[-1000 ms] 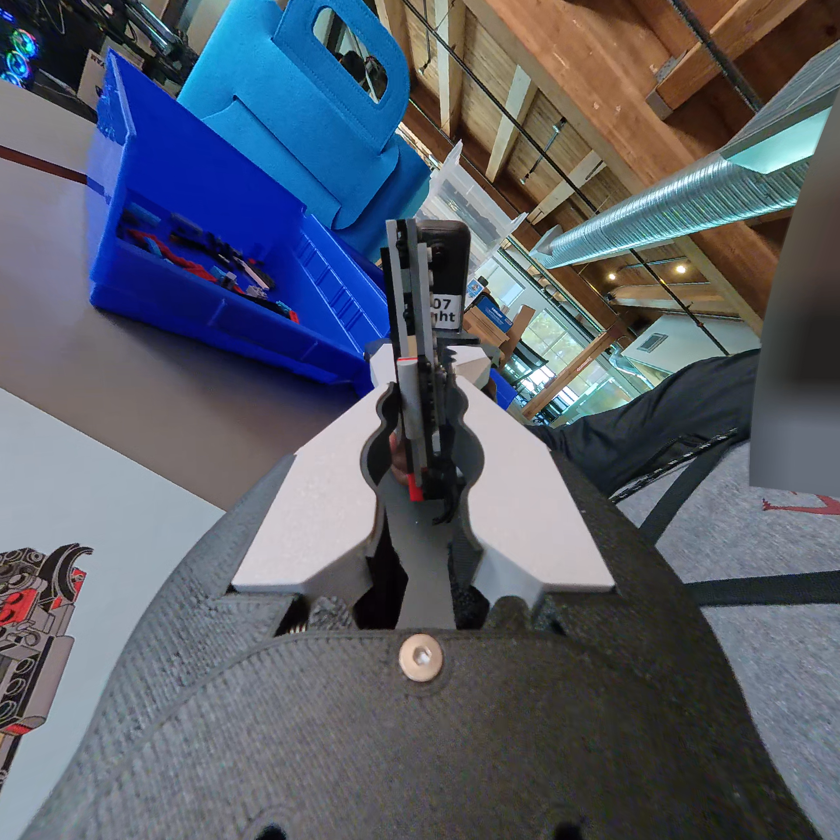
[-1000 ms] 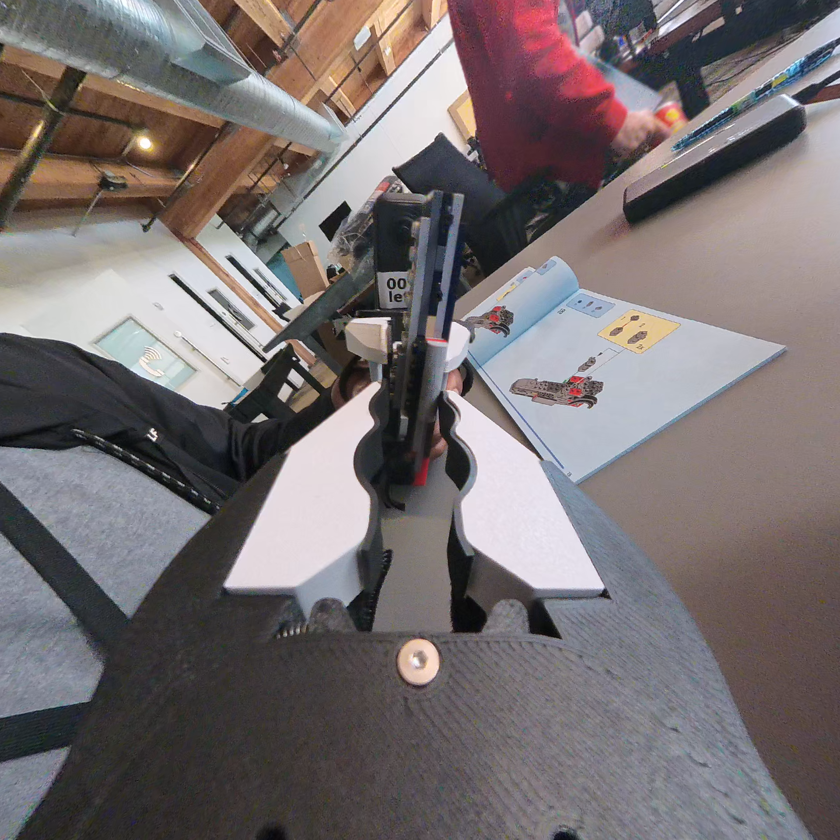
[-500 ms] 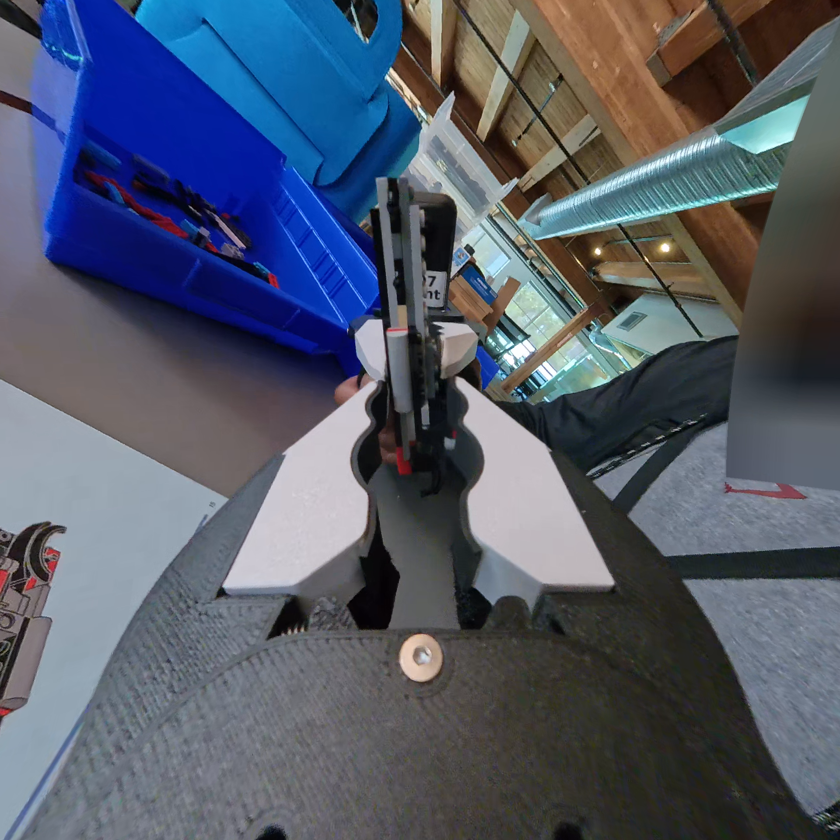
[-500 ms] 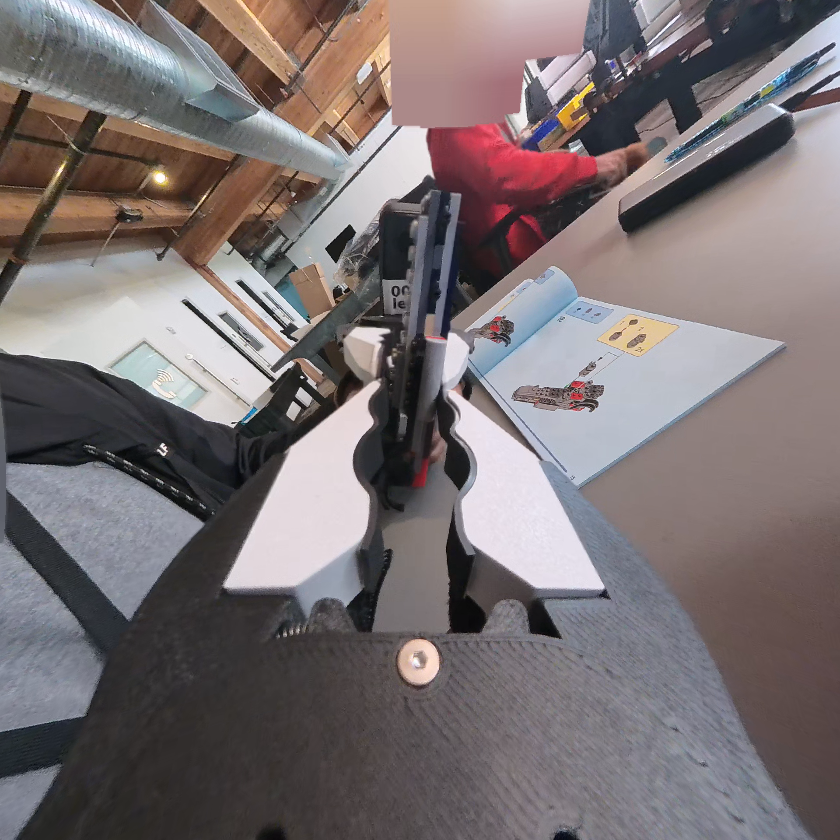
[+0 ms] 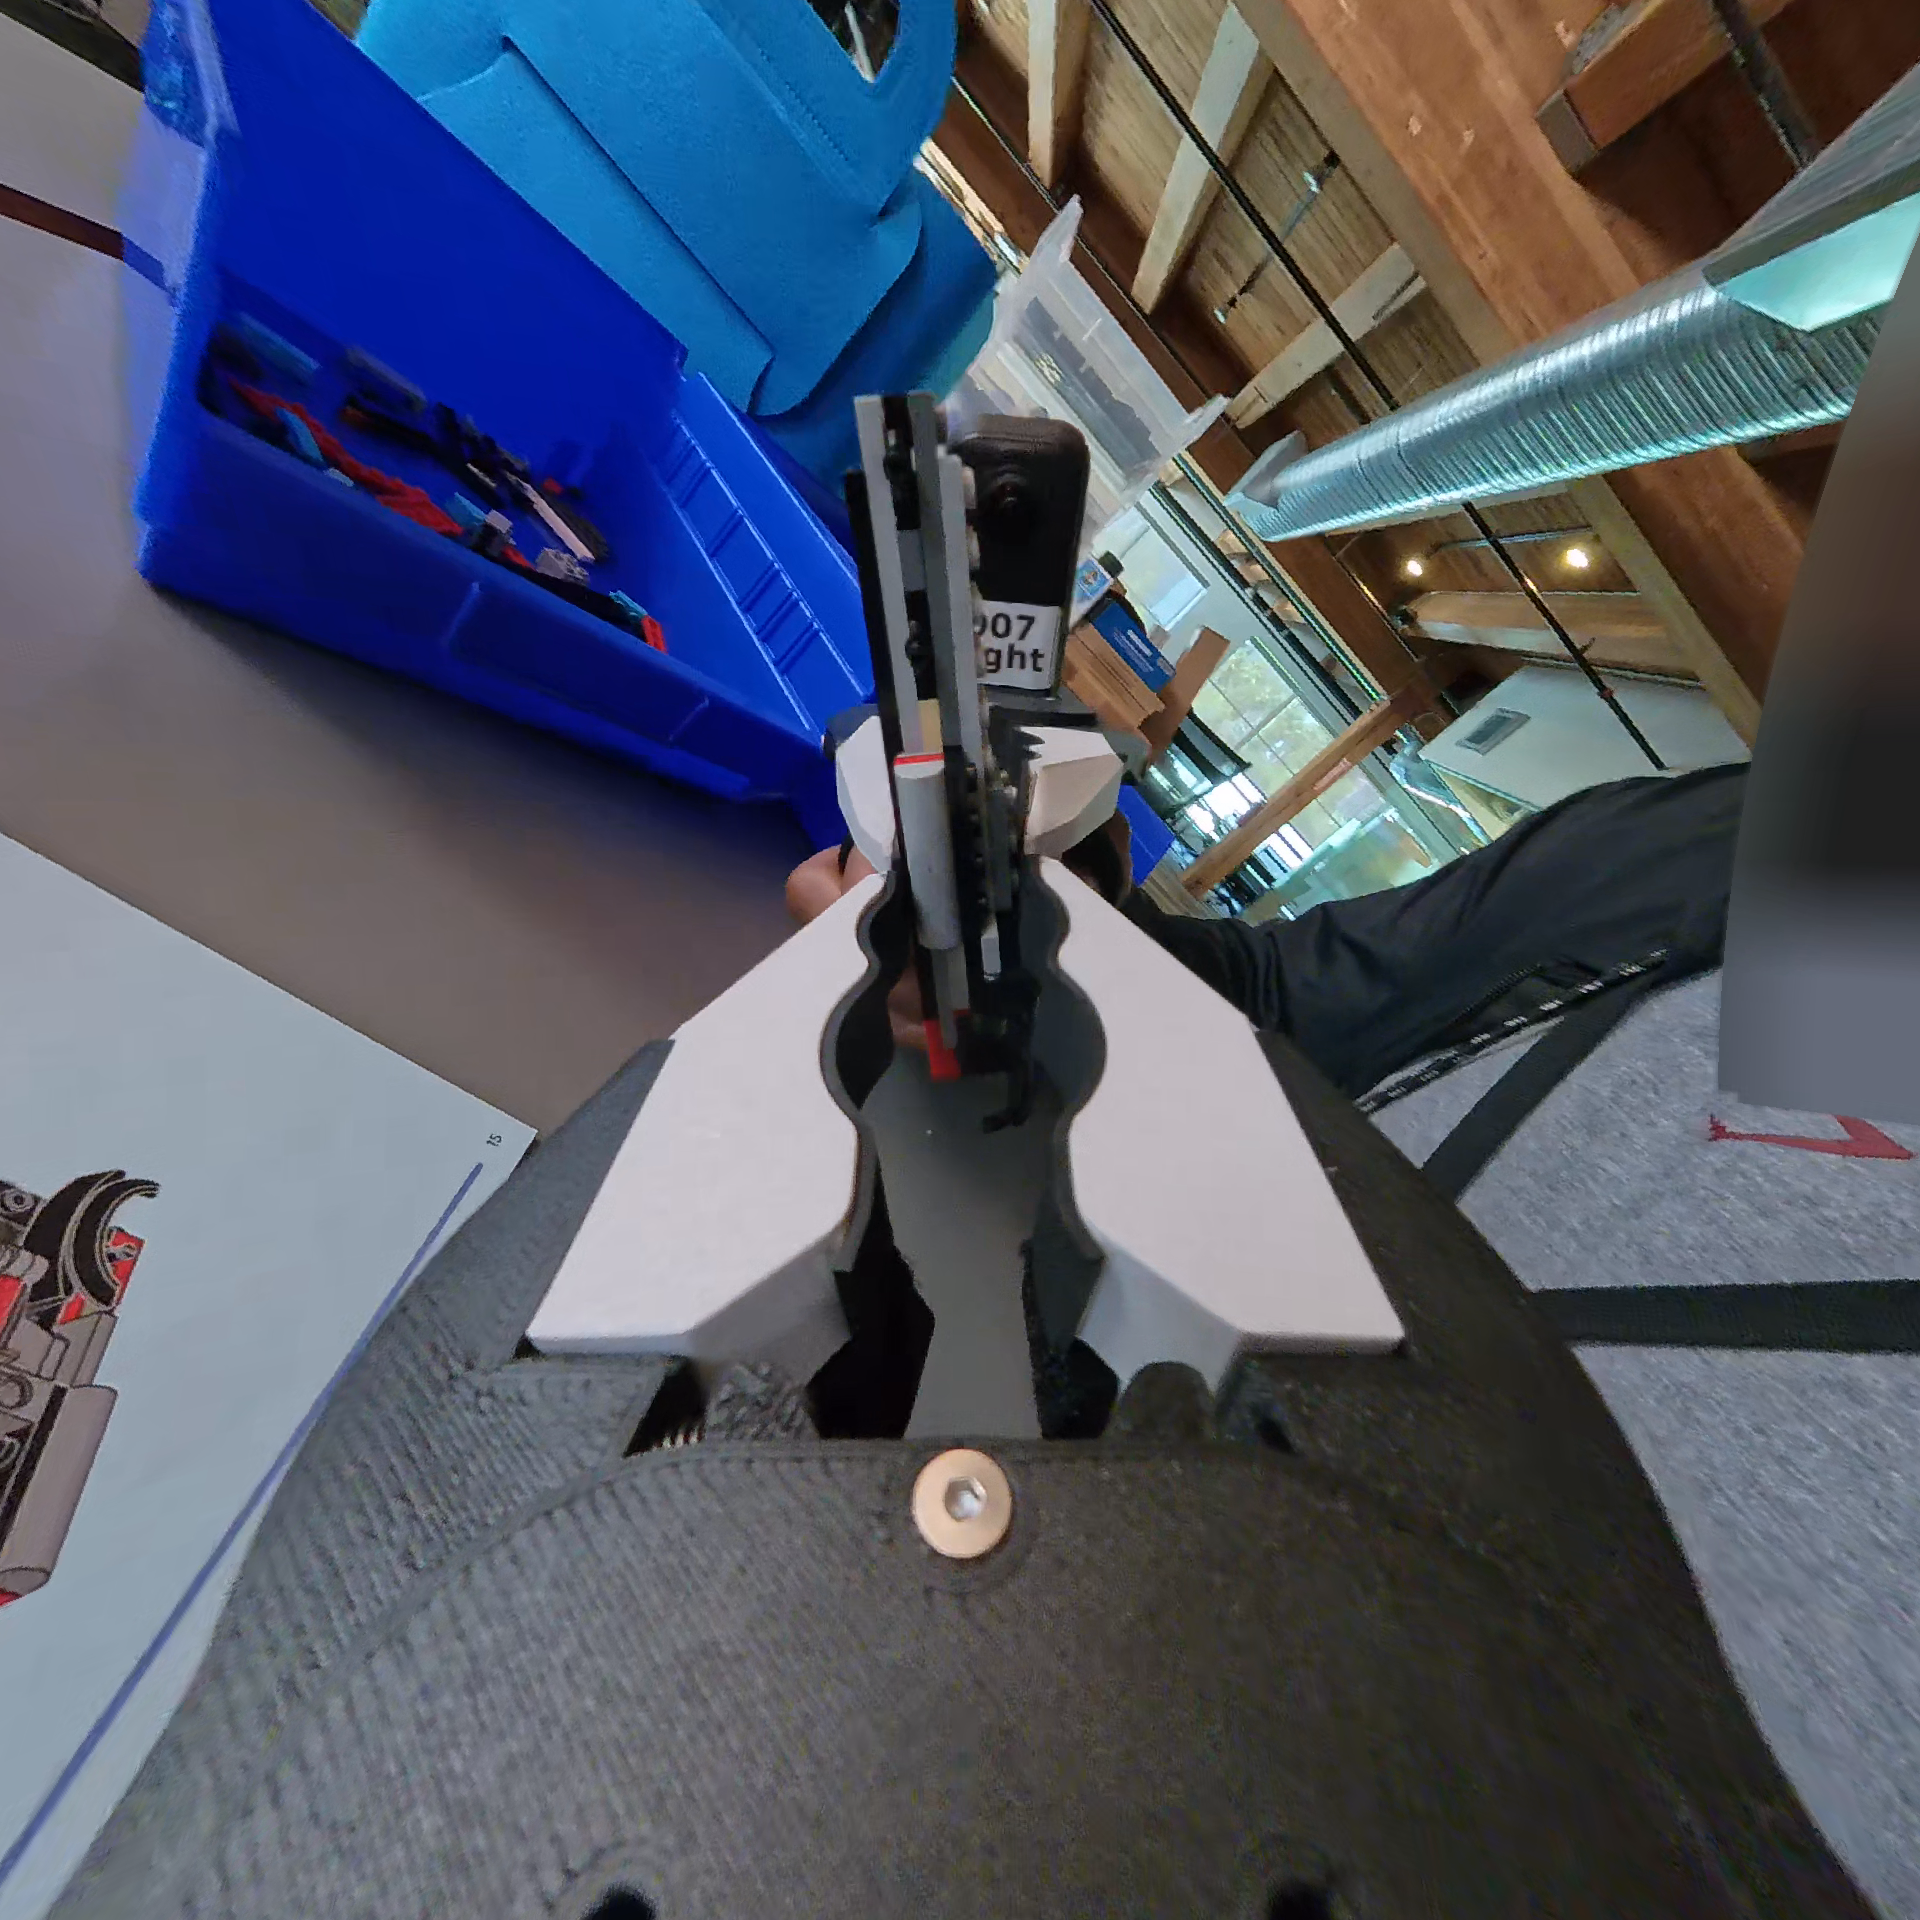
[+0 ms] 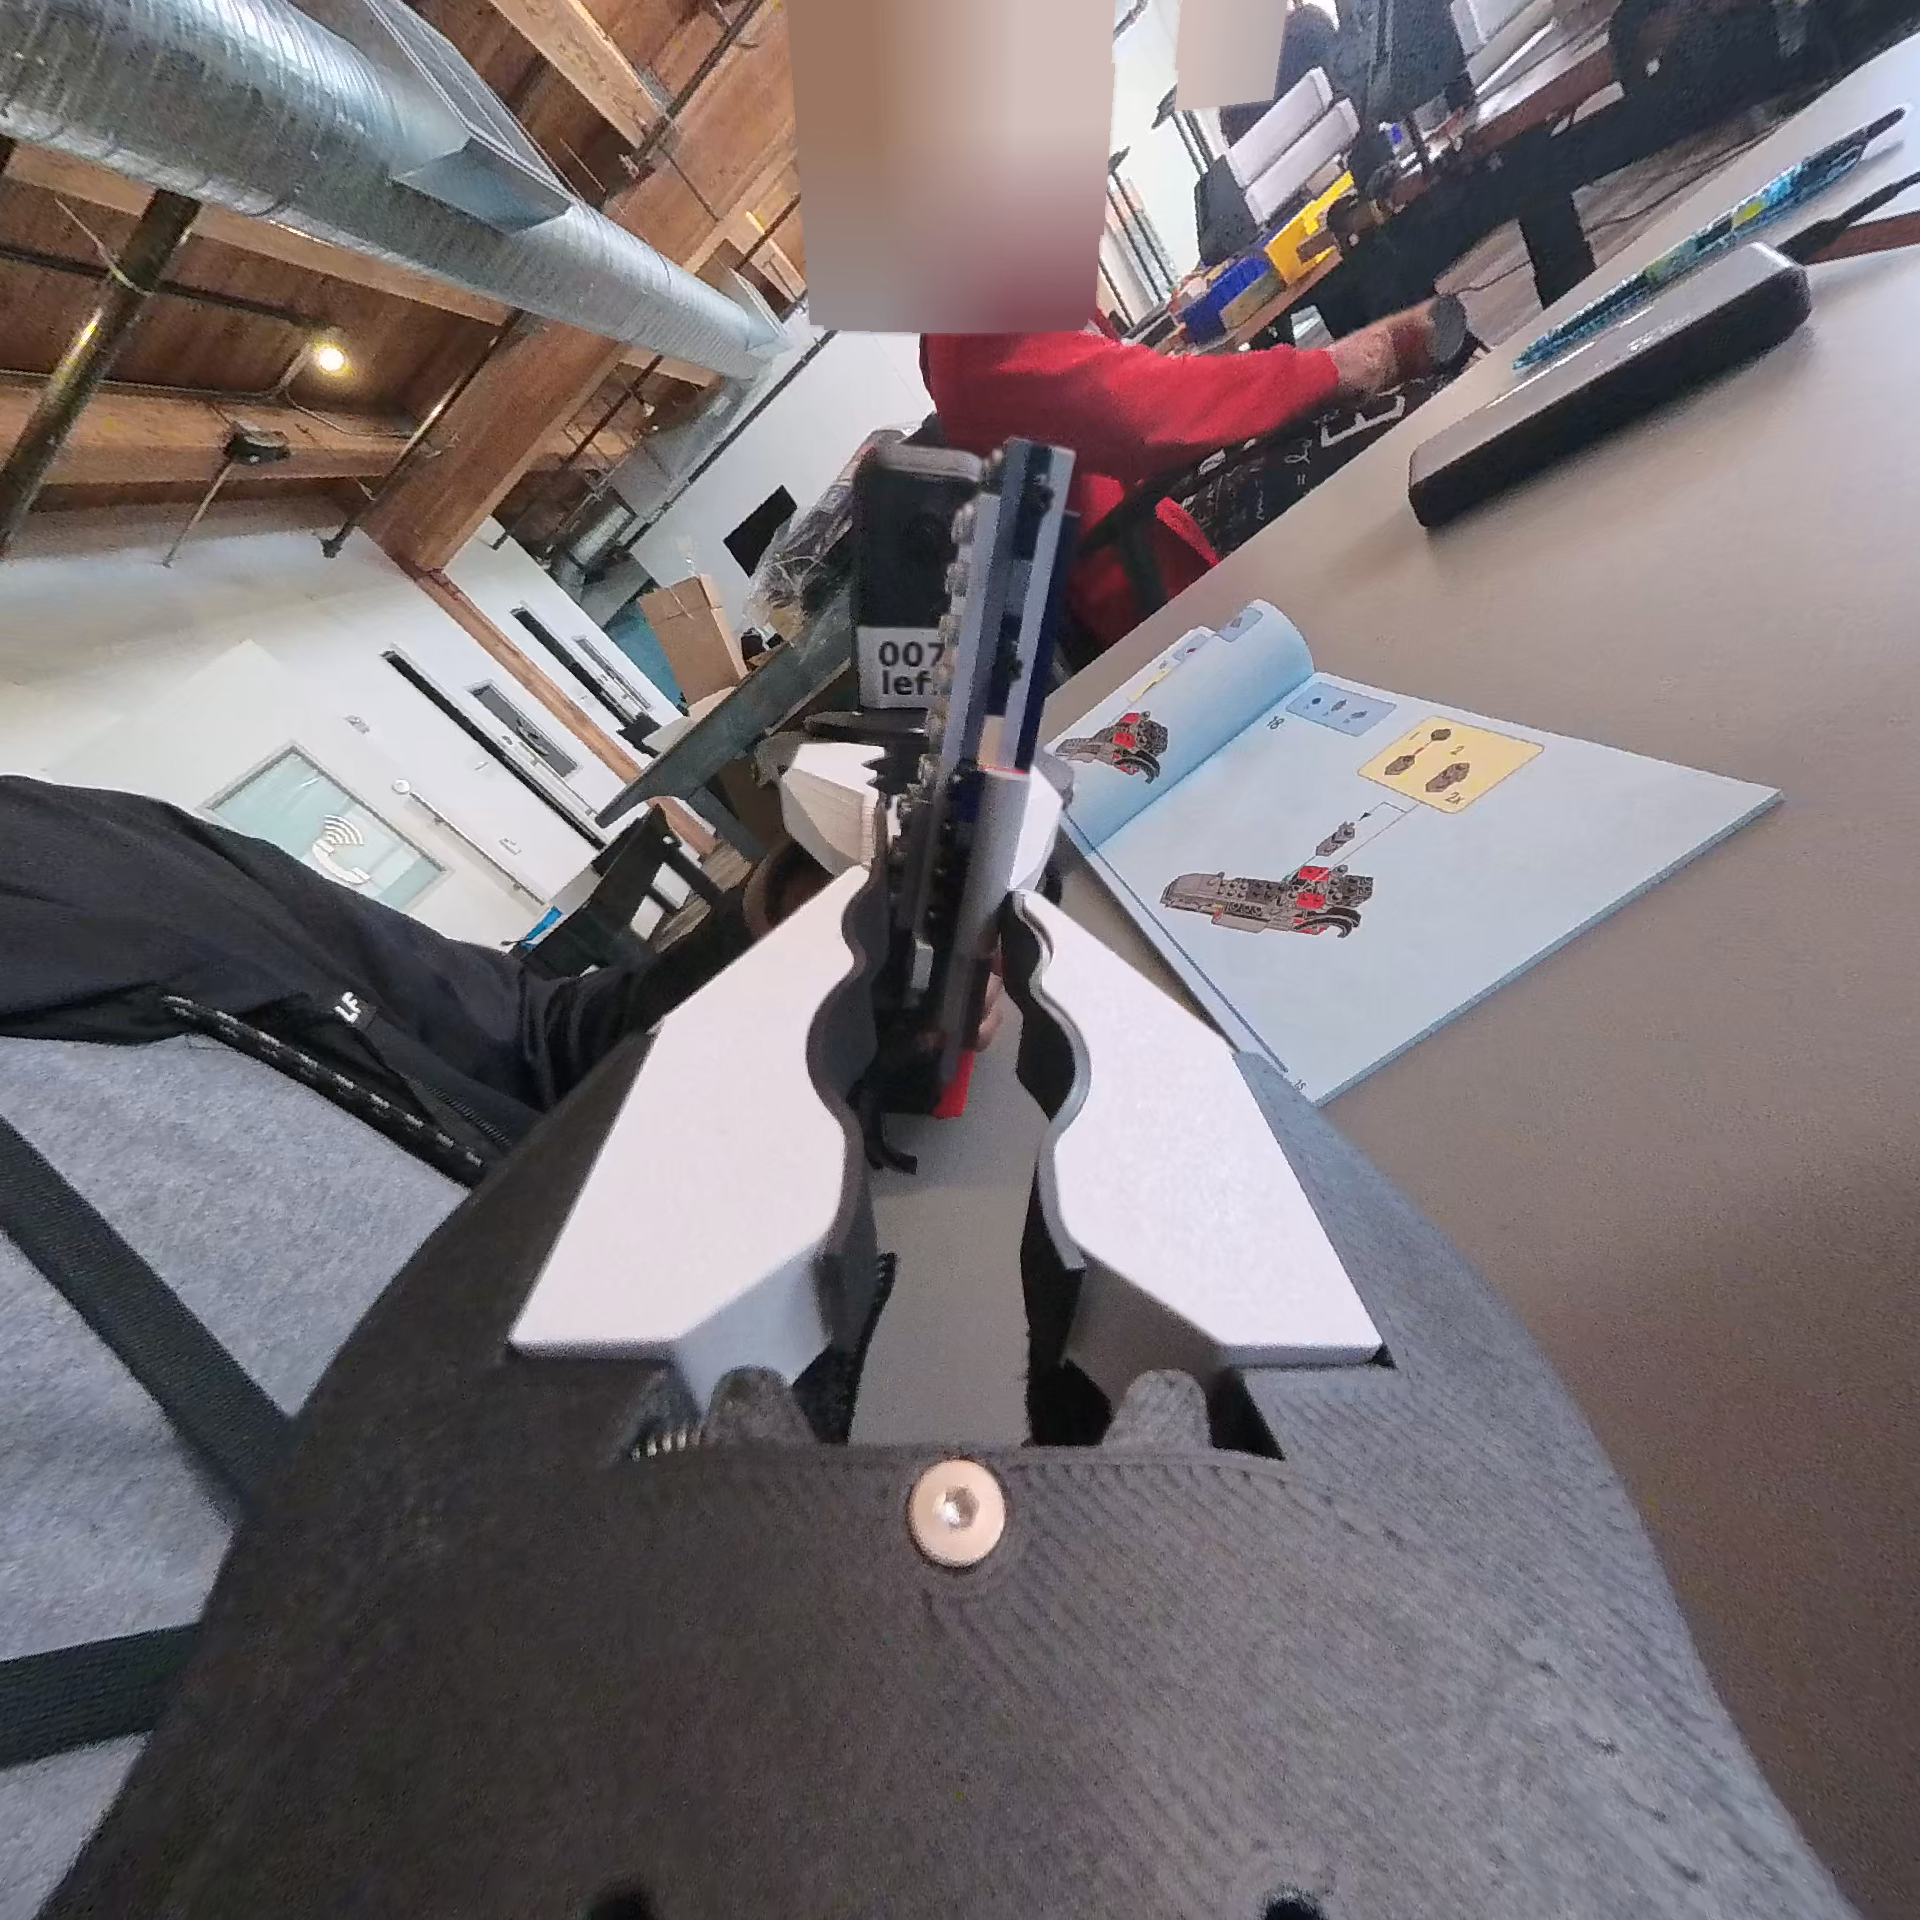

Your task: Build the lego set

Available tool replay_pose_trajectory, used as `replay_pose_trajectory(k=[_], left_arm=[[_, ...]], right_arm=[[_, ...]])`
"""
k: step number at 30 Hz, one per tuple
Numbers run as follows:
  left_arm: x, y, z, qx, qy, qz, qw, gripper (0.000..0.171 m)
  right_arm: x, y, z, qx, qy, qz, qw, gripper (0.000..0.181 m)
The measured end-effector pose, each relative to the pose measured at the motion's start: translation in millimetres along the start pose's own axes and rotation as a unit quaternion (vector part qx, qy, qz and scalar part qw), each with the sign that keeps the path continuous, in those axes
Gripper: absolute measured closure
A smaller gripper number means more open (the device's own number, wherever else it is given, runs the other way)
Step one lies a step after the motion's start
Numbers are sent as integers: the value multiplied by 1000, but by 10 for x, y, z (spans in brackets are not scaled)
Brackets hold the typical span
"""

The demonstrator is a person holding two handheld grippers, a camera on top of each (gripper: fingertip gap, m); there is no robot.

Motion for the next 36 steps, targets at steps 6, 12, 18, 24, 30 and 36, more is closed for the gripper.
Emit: replay_pose_trajectory(k=[6, 12, 18, 24, 30, 36], left_arm=[[-13, 4, -105, -33, 26, 40, 998, 150], [-43, 12, -277, -51, 63, 46, 996, 150], [19, 86, -305, -108, 121, 100, 982, 150], [163, 151, -444, -209, 220, 157, 940, 150], [107, 78, -541, -228, 246, 151, 930, 149], [70, 143, -608, -201, 257, 146, 934, 132]], right_arm=[[-4, 40, 37, 2, -13, -18, 1000, 149], [6, -2, -61, 22, -18, -26, 999, 159], [33, 105, -21, 19, 13, -90, 996, 144], [145, 114, -350, 73, 114, -193, 972, 131], [128, -32, -618, 143, 183, -254, 939, 131], [132, -14, -627, 154, 190, -249, 937, 136]])
Point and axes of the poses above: each gripper's, where its closed fingertips meet, y back along the fingers, z out of its top, x = y × z across the jaws, the point moved 4 cm from there along y, back along the fingers, and after that the axes turned 3 degrees about y, right-handed, at the moved point
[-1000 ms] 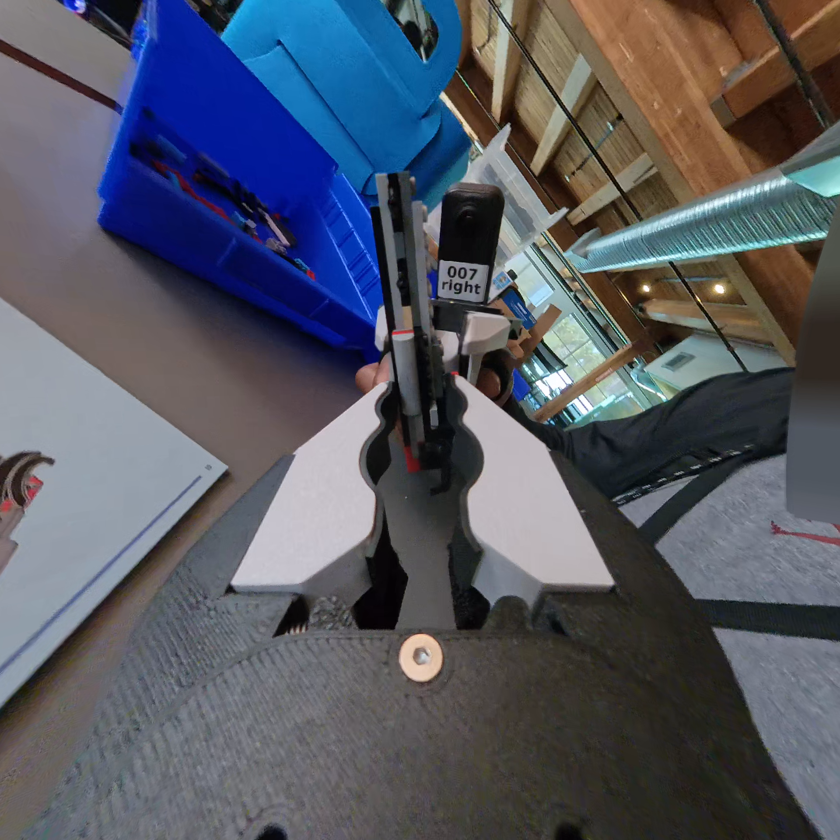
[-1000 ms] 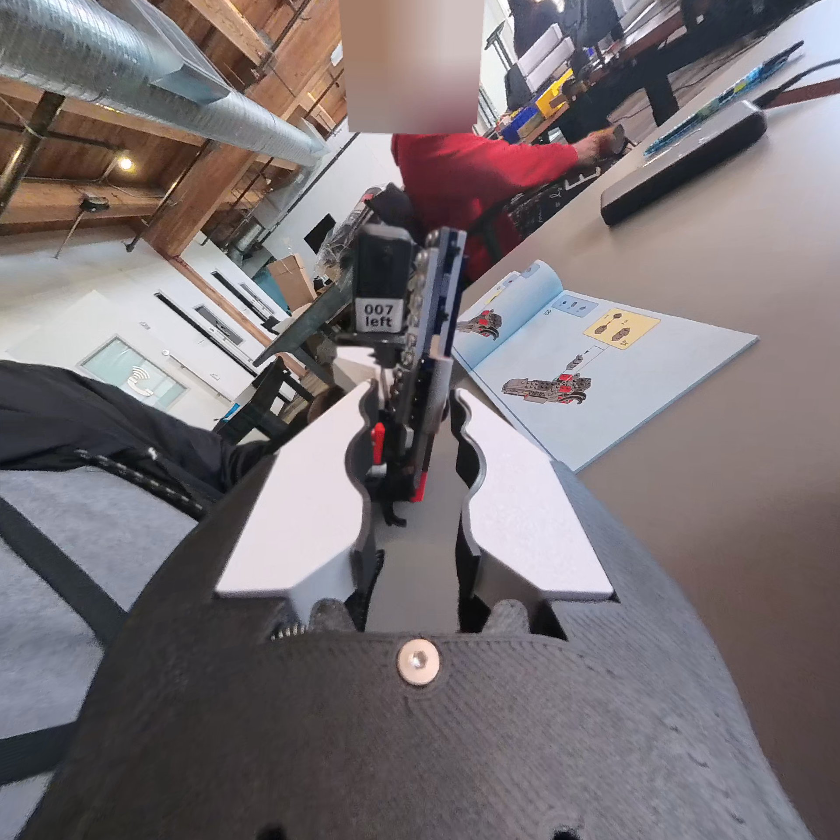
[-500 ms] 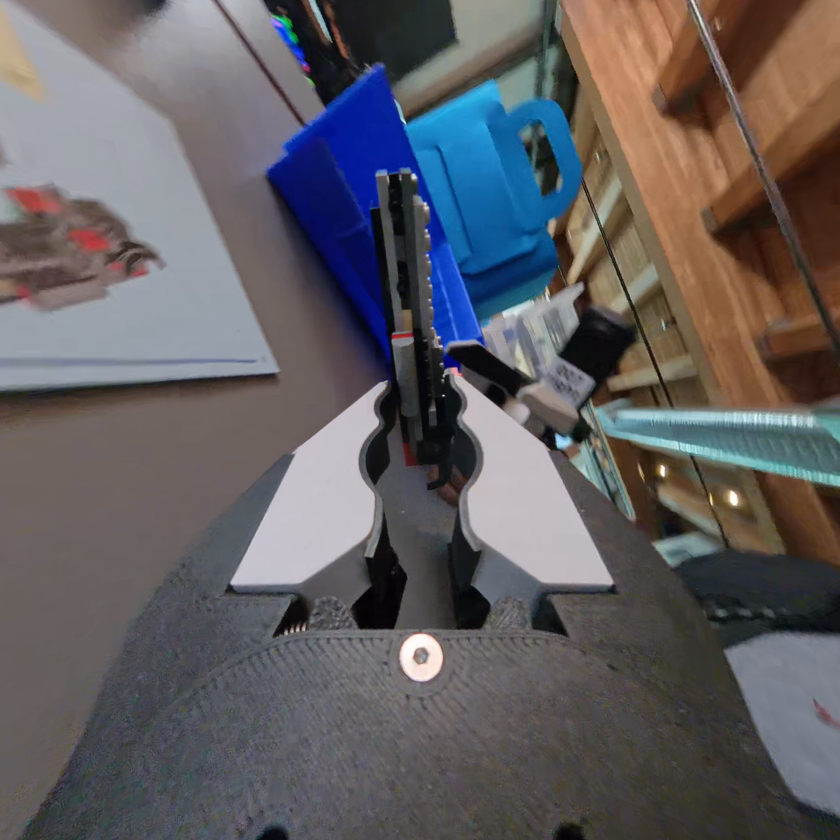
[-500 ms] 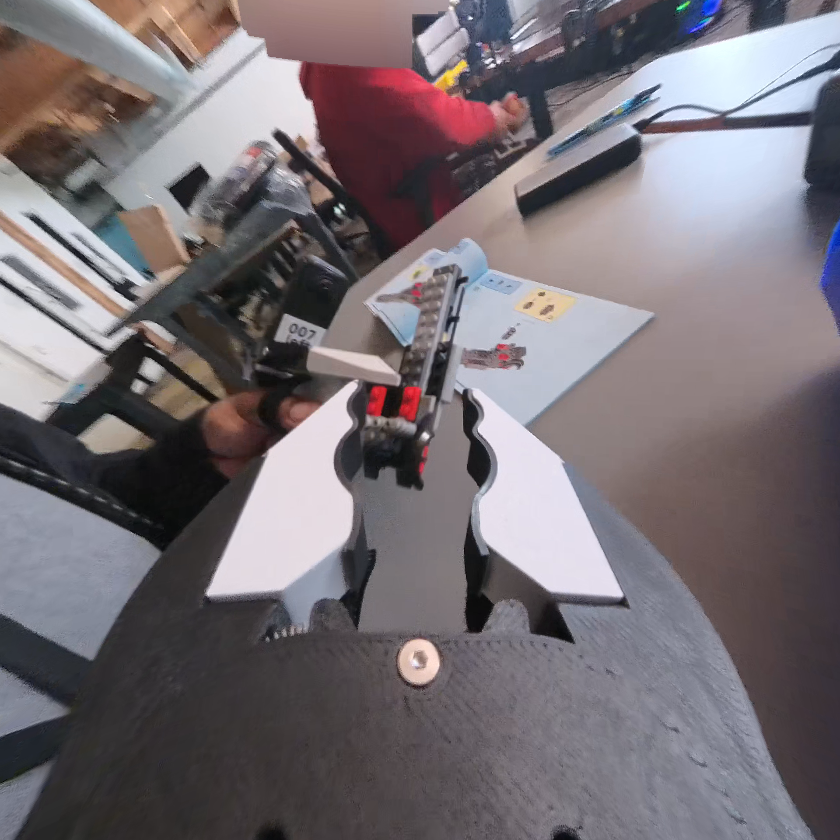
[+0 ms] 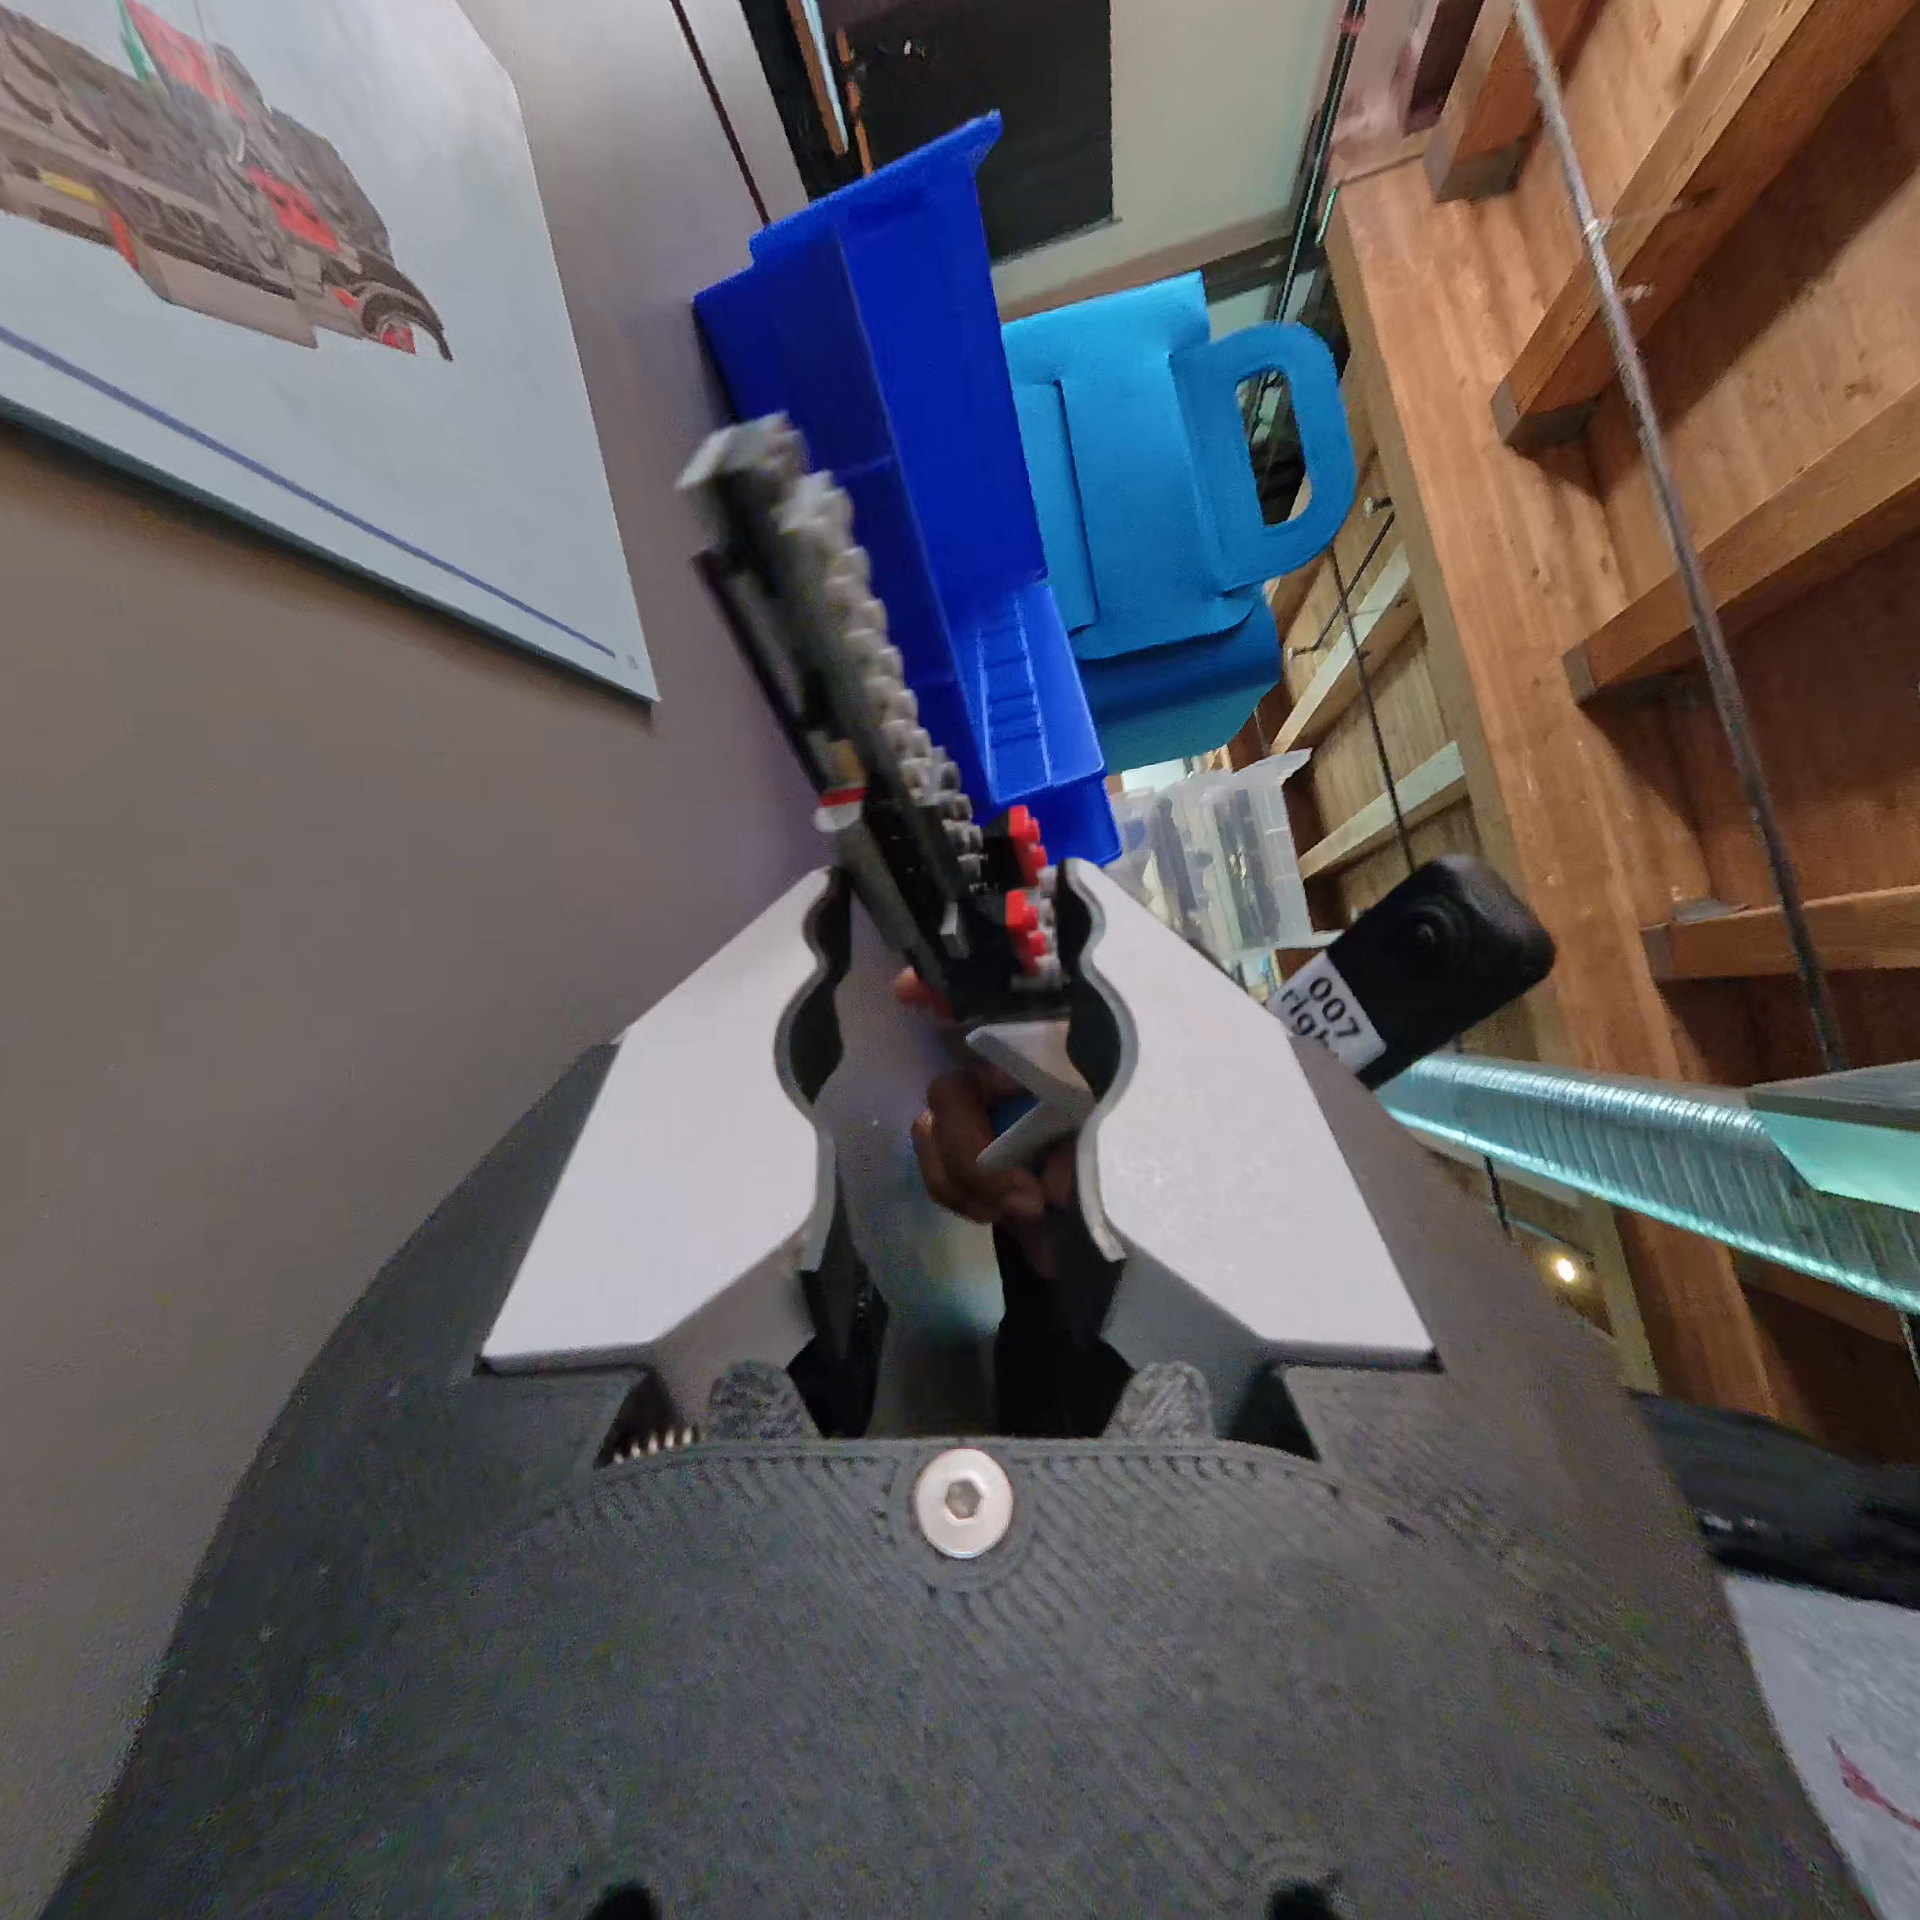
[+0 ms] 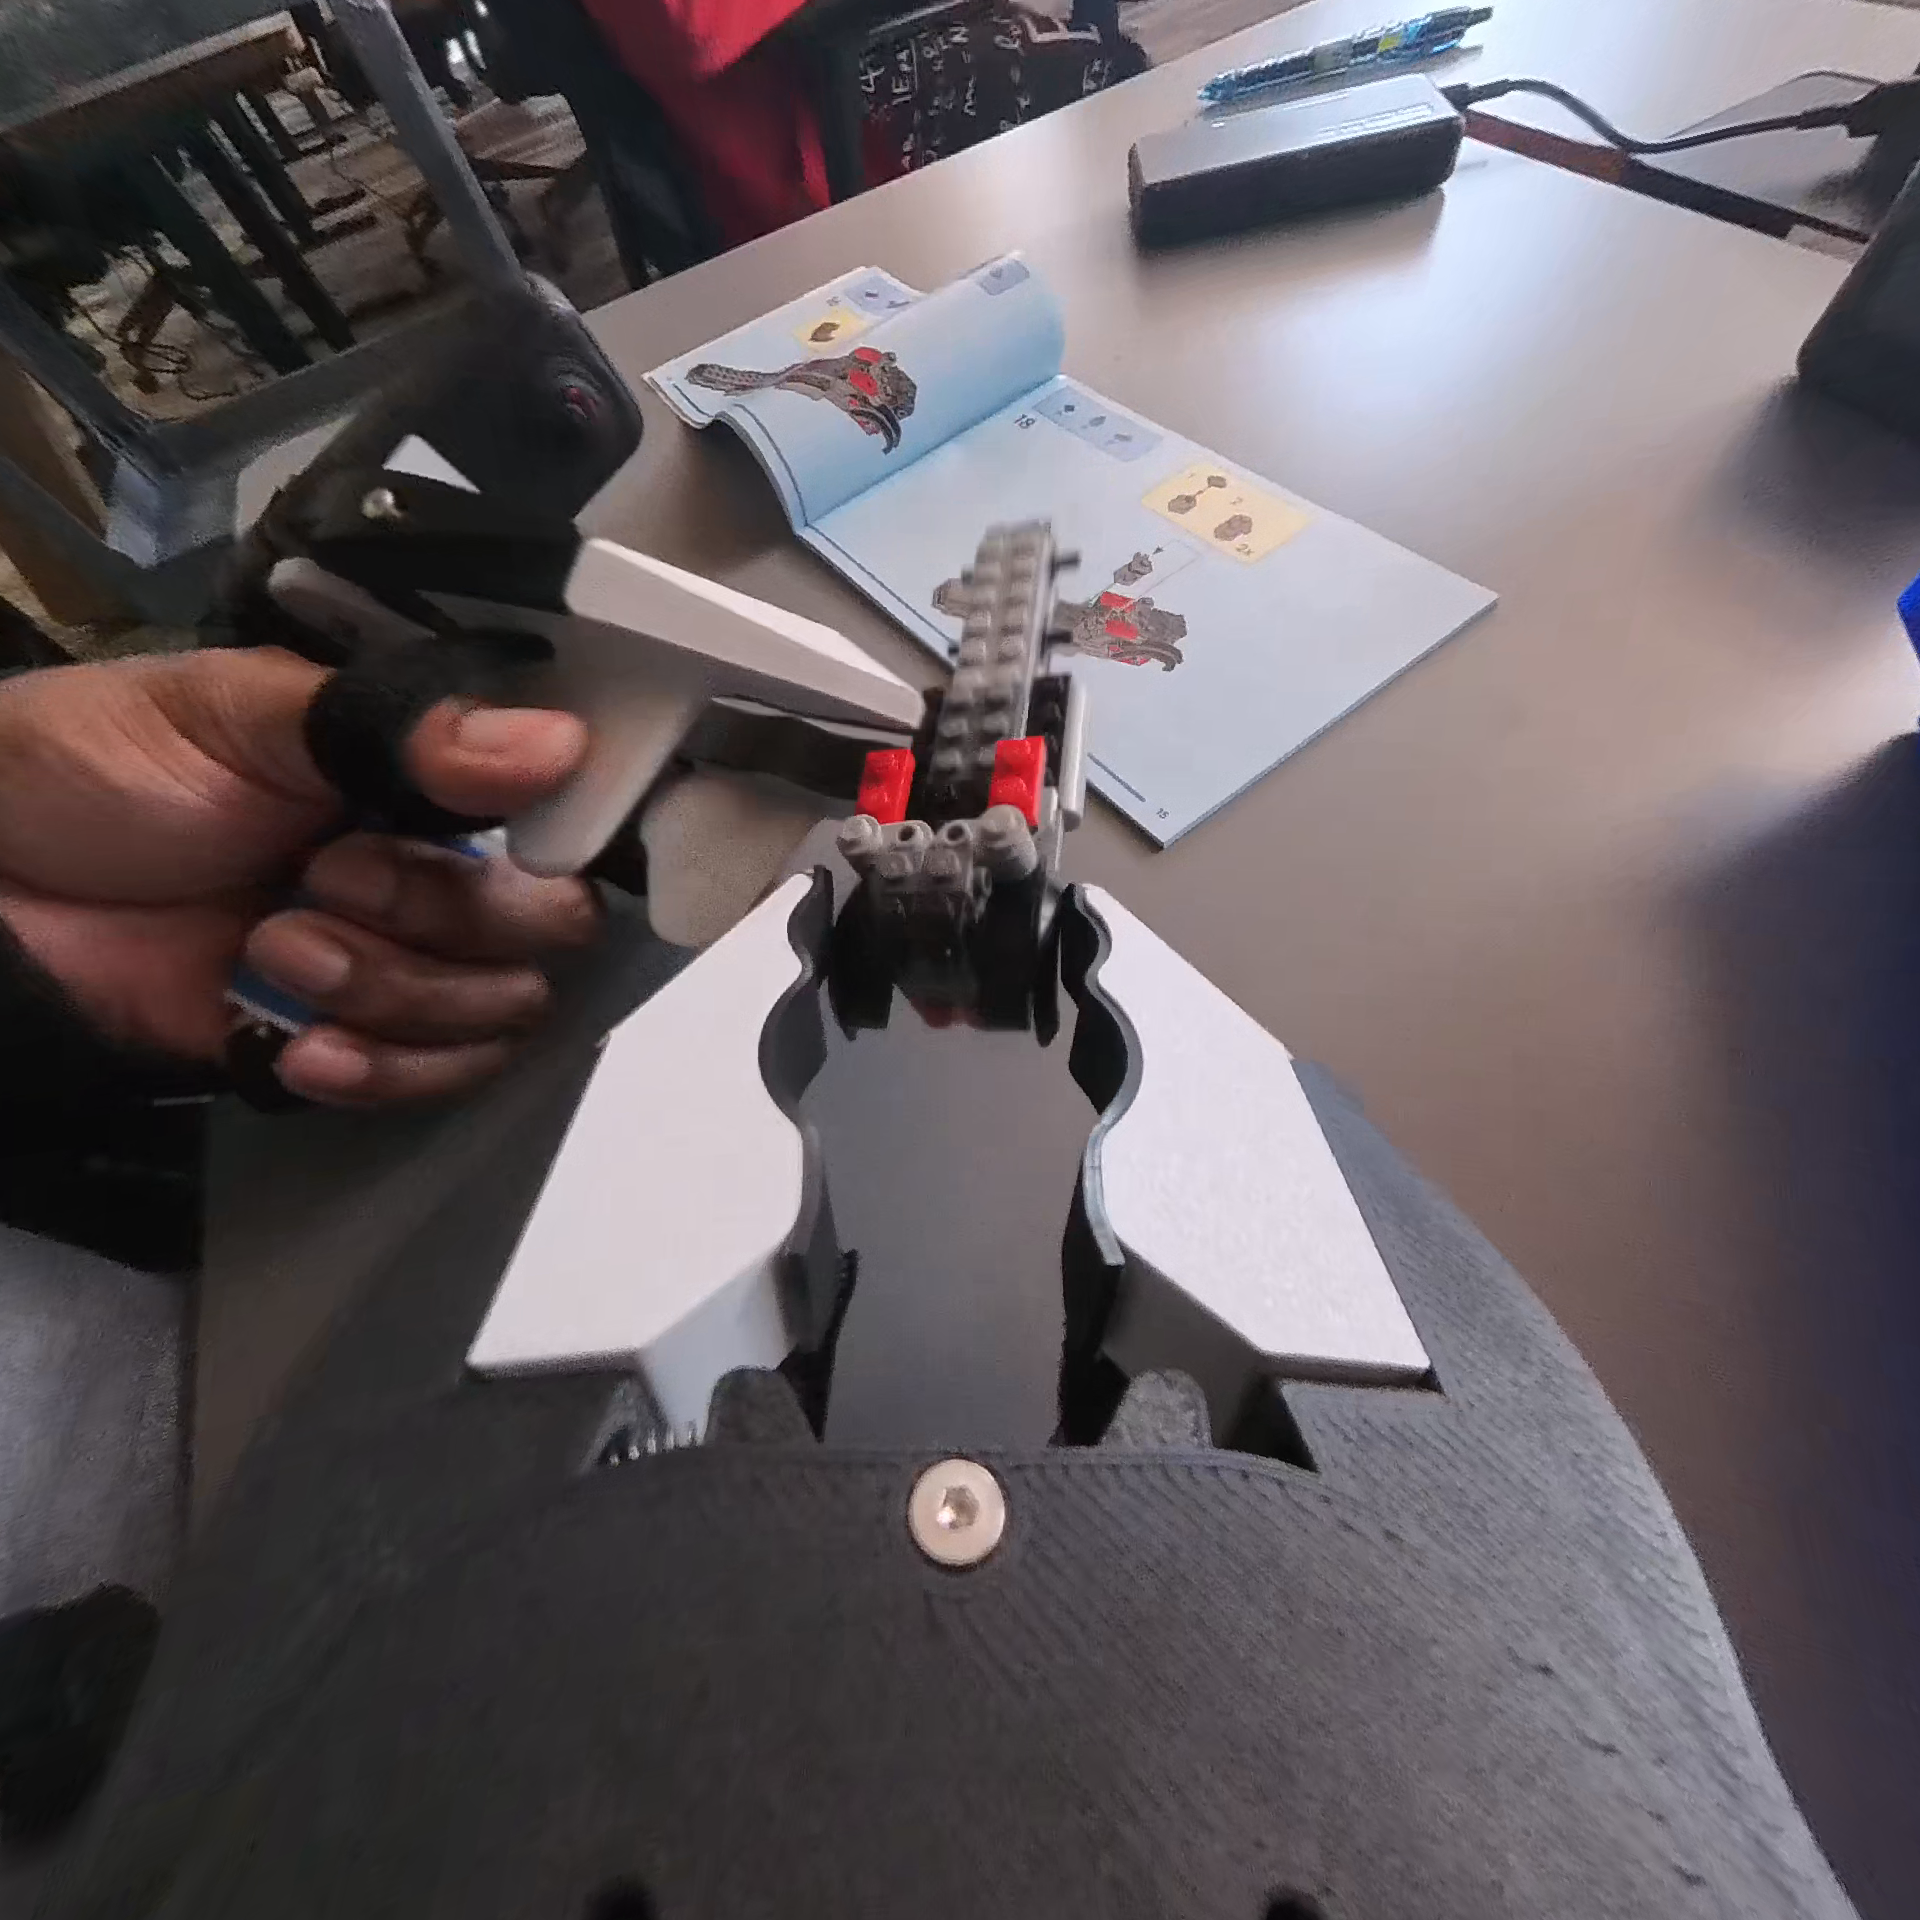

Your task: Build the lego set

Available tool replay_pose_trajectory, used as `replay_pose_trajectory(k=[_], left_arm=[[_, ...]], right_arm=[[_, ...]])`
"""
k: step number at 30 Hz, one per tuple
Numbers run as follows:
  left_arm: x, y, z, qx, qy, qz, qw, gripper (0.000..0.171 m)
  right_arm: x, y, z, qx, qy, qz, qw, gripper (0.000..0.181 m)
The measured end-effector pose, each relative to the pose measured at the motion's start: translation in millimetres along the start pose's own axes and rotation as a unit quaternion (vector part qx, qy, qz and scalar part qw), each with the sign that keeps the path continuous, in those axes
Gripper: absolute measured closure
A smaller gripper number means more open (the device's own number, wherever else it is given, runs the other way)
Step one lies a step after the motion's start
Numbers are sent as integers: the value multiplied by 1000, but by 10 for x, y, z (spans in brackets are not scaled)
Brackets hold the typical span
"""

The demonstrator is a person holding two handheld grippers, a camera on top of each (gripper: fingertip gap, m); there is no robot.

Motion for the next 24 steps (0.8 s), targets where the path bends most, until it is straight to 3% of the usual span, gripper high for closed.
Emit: replay_pose_trajectory(k=[4, 12, 16, 20, 24], left_arm=[[52, 226, 45, 11, -32, 27, 999, 115], [-63, 676, 368, 4, -174, 31, 984, 112], [-97, 789, 477, 37, -271, 50, 960, 112], [-44, 881, 583, 68, -374, 101, 919, 111], [36, 980, 723, 58, -426, 140, 892, 108]], right_arm=[[-63, 85, -39, 15, 6, 22, 1000, 140], [-88, 224, -287, 93, 12, 111, 989, 140], [-159, 220, -428, 146, 47, 108, 982, 140], [-252, 220, -437, 159, 66, 83, 982, 136], [-244, 323, -358, 114, 50, 84, 989, 122]])
Point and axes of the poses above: each gripper's, where its closed fingertips meet, y back along the fingers, z out of its top, x = y × z across the jaws, the point moved 4 cm from there along y, back along the fingers, and after that the axes turned 3 degrees about y, right-handed, at the moved point
